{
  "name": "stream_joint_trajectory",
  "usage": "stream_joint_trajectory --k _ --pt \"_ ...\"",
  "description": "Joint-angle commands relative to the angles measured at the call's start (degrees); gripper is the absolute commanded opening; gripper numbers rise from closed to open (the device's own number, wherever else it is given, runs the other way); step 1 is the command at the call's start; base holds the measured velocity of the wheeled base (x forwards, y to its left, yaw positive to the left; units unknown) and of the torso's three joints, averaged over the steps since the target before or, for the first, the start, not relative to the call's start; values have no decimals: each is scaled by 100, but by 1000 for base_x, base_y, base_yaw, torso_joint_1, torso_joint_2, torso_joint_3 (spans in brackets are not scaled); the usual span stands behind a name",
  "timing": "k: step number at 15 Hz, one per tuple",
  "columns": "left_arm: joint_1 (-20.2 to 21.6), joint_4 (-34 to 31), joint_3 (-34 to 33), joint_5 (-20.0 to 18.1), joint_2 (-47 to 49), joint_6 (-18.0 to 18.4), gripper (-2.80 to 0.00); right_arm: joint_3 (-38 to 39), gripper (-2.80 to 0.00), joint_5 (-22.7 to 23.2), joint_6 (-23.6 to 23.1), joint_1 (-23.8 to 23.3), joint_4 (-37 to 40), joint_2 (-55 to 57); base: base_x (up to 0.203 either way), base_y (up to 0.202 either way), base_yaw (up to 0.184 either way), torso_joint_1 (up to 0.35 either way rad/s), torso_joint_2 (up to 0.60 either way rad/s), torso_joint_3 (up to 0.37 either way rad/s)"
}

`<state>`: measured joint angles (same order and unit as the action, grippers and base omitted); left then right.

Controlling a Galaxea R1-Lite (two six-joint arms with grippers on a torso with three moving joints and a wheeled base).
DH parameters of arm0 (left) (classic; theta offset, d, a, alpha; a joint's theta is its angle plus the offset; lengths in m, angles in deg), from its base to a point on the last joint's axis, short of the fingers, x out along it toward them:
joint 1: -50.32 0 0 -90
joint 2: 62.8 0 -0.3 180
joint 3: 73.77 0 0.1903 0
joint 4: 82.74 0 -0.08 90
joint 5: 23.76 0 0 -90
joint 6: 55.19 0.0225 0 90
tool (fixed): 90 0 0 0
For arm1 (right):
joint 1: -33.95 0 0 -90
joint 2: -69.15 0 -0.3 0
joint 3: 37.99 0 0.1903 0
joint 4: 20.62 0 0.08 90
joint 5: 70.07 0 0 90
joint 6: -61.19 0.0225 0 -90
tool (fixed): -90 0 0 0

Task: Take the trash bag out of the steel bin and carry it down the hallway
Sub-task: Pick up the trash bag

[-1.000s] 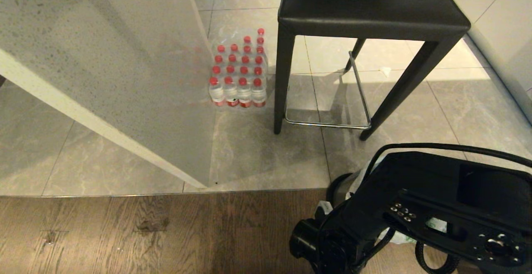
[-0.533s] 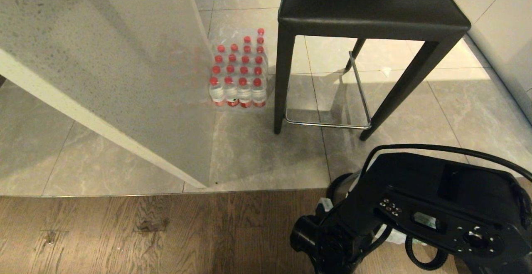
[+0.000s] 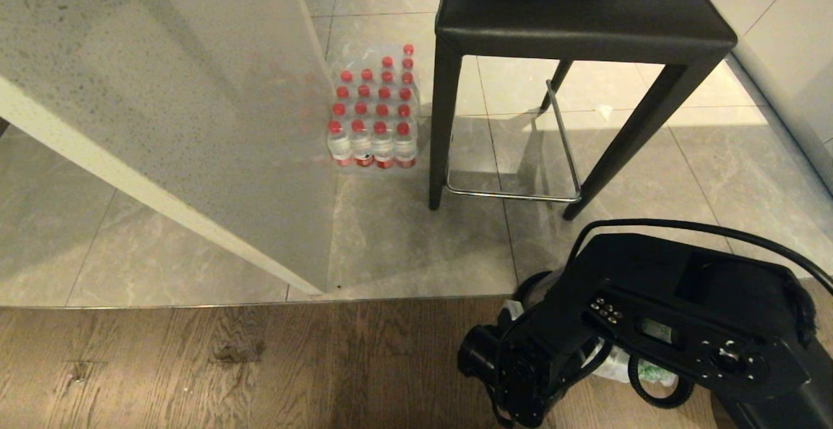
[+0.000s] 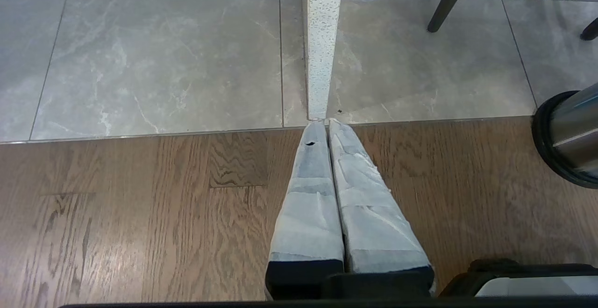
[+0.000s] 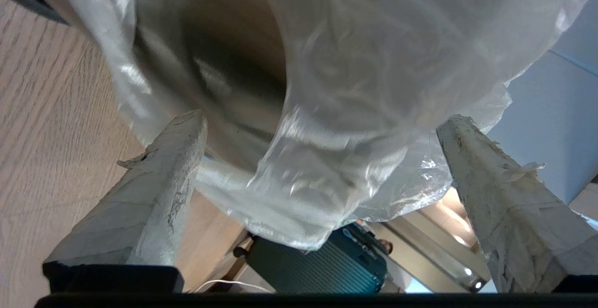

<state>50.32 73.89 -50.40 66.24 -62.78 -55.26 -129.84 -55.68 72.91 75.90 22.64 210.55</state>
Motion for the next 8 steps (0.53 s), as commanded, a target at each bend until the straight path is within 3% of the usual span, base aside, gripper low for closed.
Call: stream_joint_trajectory --k 1,8 --pt "0 0 0 0 -2 -1 -280 -96 0 -42 12 -56 7 28 0 0 0 0 0 0" --pt "0 0 0 0 -2 -1 -280 -210 0 -258 5 -118 -6 -171 0 0 0 0 0 0"
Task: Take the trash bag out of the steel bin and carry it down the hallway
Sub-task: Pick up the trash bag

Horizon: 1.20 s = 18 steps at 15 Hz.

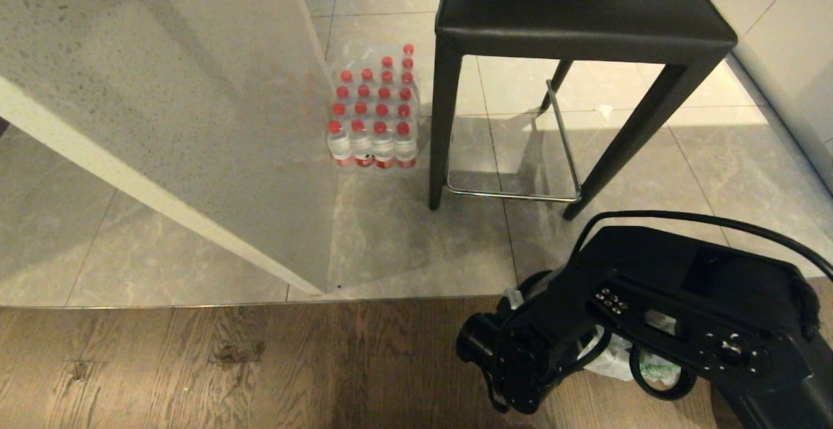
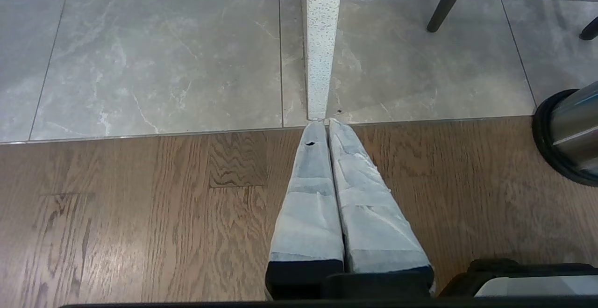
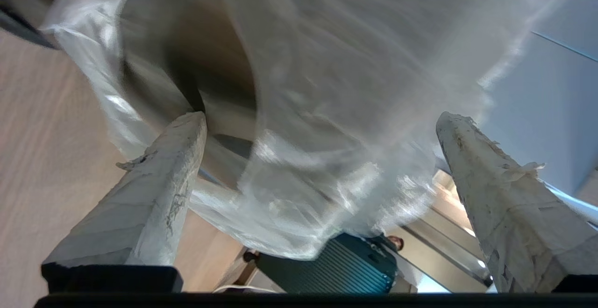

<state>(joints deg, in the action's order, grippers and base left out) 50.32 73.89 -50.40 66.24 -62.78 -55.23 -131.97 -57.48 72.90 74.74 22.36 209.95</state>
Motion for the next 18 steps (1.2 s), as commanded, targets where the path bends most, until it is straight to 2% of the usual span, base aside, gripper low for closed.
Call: stream_joint_trajectory --k 1,14,18 --pt "0 0 0 0 -2 -4 -280 10 0 -89 -1 -3 47 -184 0 0 0 0 0 0" --pt "0 0 0 0 -2 -4 -280 672 0 -135 -11 8 218 -1169 0 0 0 0 0 0" --pt "0 0 0 0 -2 -4 -280 697 0 -135 5 8 495 -1516 0 0 0 0 0 0"
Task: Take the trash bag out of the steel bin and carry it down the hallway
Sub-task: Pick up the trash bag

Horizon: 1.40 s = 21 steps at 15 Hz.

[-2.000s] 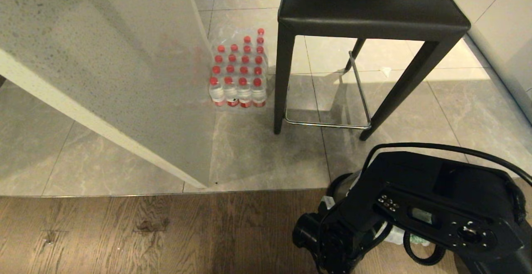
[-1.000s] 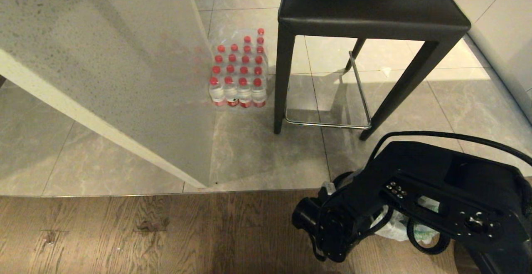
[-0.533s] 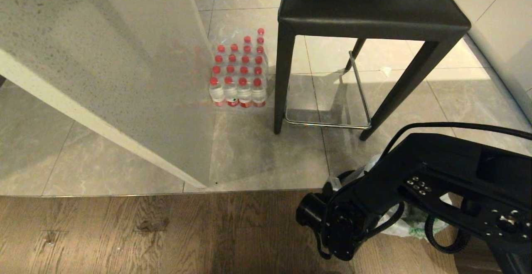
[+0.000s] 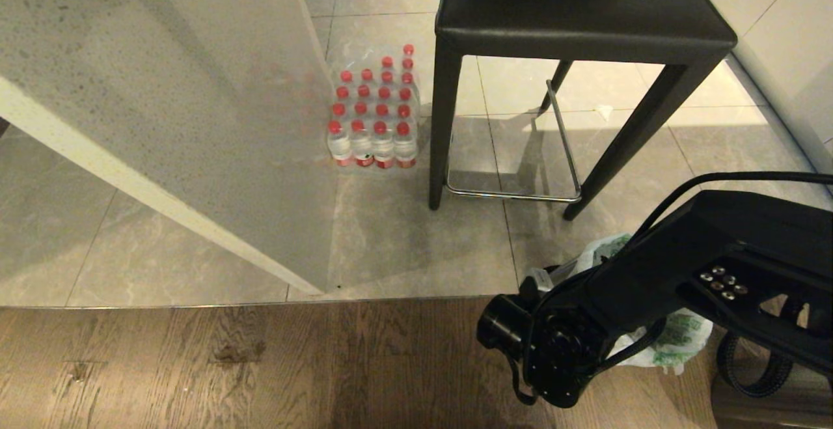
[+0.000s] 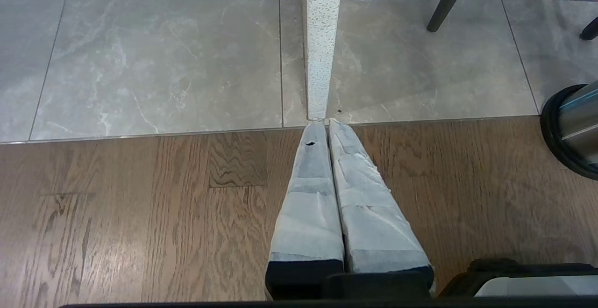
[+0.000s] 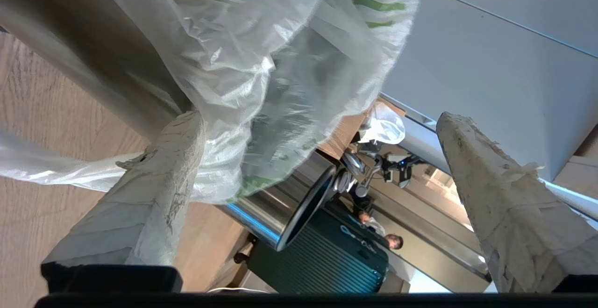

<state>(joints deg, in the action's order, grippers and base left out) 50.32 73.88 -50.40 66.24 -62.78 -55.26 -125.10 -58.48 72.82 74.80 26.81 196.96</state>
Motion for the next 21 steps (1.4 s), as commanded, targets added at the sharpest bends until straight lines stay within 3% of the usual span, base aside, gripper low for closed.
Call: stream_joint_trajectory --k 1,5,15,19,21 --pt "0 1 0 1 -2 -1 -280 11 0 -34 13 2 84 -302 0 0 0 0 0 0" --pt "0 1 0 0 -2 -1 -280 158 0 -34 24 -72 169 -561 0 0 0 0 0 0" --pt "0 1 0 0 -2 -1 -280 632 0 17 163 -859 174 -952 0 0 0 0 0 0" --pt "0 1 0 0 -2 -1 -280 568 0 214 208 -674 265 -1142 0 0 0 0 0 0" --pt "0 1 0 0 -2 -1 -280 485 0 631 218 -515 243 -1087 0 0 0 0 0 0"
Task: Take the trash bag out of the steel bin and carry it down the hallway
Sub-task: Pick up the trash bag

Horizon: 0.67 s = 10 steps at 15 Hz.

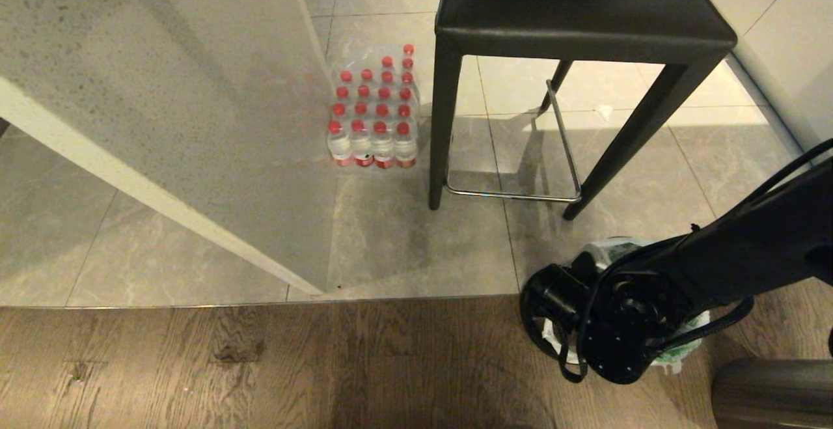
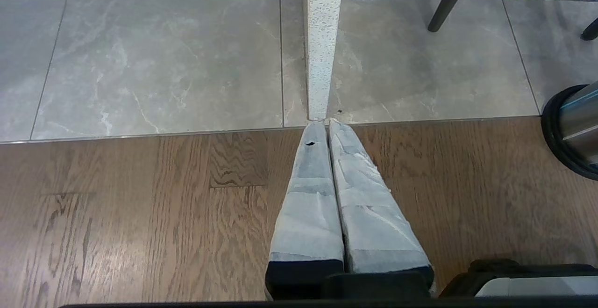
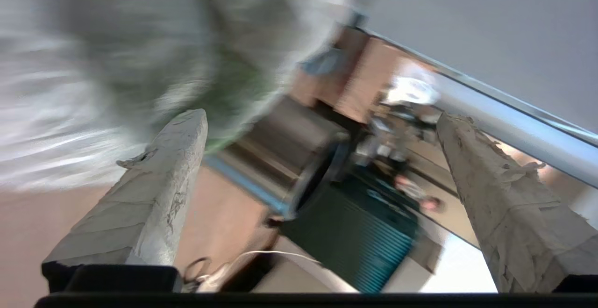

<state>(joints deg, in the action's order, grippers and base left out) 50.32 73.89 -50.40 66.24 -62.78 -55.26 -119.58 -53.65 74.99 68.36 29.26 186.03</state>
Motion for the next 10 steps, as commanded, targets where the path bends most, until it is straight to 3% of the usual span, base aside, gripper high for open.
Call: stream_joint_trajectory --k 1,10 --pt "0 0 0 0 -2 -1 -280 -202 0 272 0 201 6 60 0 0 0 0 0 0" --pt "0 0 0 0 -2 -1 -280 -1154 0 607 -46 567 -1 1255 0 0 0 0 0 0"
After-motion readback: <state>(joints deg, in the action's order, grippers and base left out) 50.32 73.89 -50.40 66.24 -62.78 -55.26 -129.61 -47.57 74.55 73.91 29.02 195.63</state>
